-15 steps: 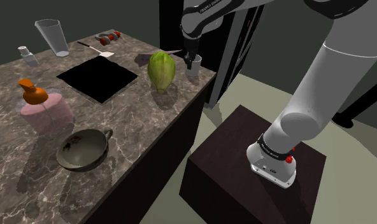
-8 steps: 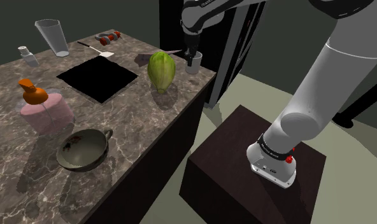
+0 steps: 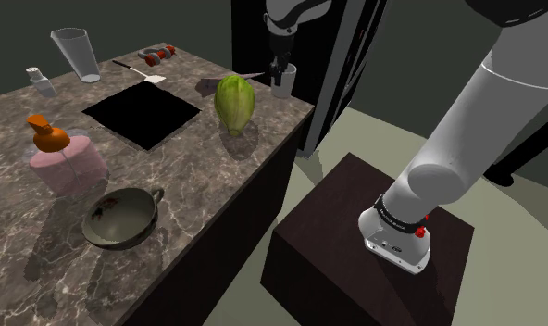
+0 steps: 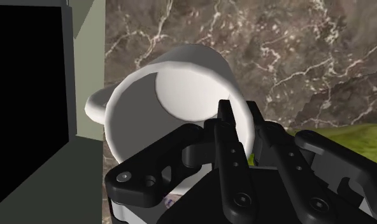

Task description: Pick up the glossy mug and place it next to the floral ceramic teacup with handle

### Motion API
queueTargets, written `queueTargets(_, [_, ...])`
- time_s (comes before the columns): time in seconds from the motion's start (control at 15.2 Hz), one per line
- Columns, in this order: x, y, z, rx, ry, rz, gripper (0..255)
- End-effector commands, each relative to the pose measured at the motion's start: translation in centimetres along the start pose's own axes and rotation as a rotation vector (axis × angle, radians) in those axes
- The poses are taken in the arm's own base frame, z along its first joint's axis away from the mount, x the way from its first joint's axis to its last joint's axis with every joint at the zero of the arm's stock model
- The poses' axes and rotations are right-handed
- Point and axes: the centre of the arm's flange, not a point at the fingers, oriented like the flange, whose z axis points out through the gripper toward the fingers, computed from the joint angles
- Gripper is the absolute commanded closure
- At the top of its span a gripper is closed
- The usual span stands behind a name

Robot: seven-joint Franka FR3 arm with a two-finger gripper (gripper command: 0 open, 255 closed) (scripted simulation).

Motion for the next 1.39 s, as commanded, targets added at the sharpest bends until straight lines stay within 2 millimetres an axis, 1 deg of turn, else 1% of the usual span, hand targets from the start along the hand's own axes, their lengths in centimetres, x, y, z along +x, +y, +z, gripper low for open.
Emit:
queueTargets(0.0, [0.1,0.1,-1.0,0.000,0.000,0.000,255])
queueTargets(1.25, [-0.3,0.6,-10.9,0.000,0.000,0.000,255])
queueTargets(1.32, [-0.3,-0.8,-11.0,0.000,0.000,0.000,255])
